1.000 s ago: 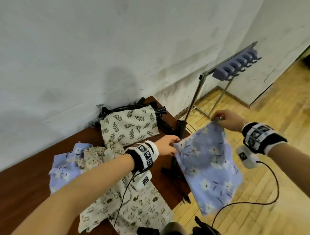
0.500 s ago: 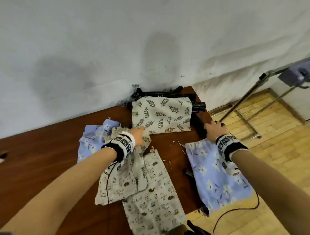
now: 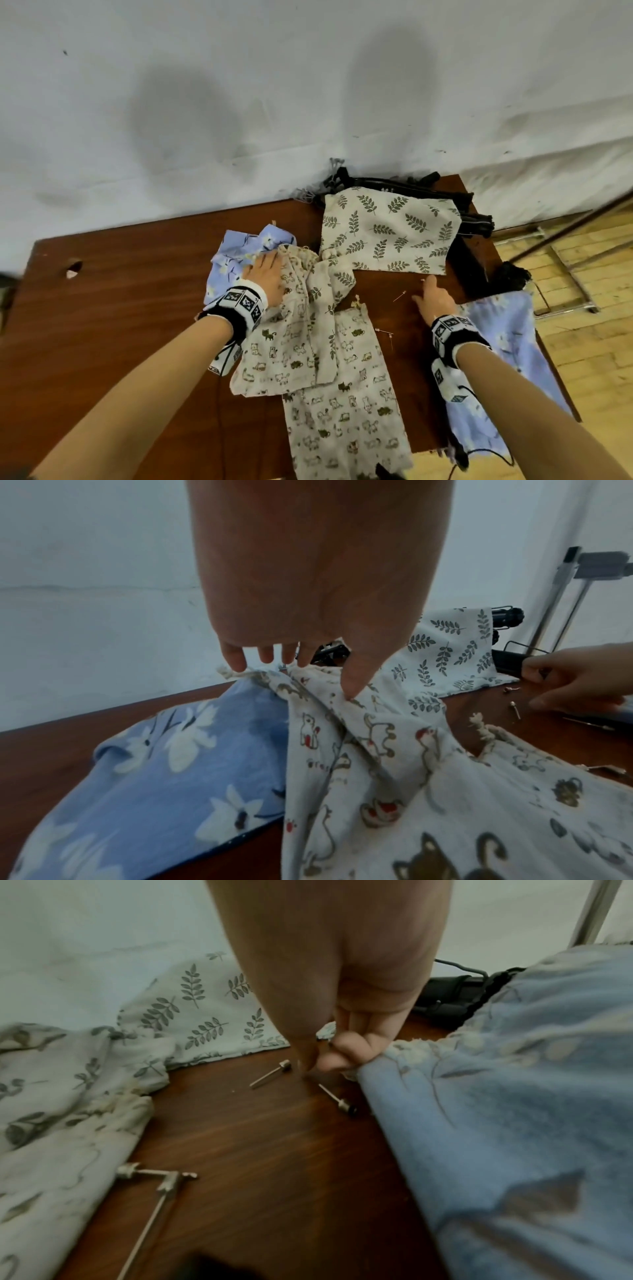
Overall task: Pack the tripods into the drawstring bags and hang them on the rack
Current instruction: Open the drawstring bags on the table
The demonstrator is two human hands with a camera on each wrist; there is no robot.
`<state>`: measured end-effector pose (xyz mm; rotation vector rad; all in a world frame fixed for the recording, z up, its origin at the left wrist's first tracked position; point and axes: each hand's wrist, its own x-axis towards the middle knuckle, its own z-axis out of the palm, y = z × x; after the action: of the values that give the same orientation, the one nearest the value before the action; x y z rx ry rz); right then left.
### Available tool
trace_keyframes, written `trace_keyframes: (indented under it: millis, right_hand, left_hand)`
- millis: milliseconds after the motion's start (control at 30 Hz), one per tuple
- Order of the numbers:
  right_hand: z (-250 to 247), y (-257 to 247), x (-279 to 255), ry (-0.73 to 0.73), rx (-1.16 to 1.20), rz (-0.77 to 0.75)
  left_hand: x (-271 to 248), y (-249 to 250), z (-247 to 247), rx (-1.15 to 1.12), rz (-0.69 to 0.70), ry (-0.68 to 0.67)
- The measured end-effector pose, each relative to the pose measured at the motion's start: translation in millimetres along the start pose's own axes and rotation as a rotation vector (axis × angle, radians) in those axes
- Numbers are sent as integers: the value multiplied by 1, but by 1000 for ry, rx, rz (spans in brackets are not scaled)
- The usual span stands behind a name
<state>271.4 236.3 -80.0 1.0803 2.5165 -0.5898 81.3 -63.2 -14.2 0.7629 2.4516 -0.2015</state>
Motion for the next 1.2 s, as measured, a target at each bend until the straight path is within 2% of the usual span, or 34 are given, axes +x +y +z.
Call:
trace_keyframes:
  millis: [133, 333, 600, 800, 933, 1067, 1200]
  right_hand:
    - [4, 3, 4, -20, 9, -7]
    - [3, 7, 7, 123, 314, 162]
    - [-5, 10, 27, 67, 72, 9]
    - [-4, 1, 22, 4, -127, -21]
    - [-18, -28, 16, -46, -47, -57]
    - [-48, -85, -8, -3, 215, -216]
    - [-84, -144, -59, 41, 521, -523]
  left_hand:
    - [12, -3, 0, -74, -18, -10]
    - [27, -2, -5, -75, -39, 37]
    - [33, -2, -7, -116, -29, 25]
    - [35, -11, -10, -242, -55, -15]
    - [31, -7, -21, -379, -61, -25]
    - [19, 6, -39, -554, 97, -12]
    - [-11, 29, -67, -662, 361, -28]
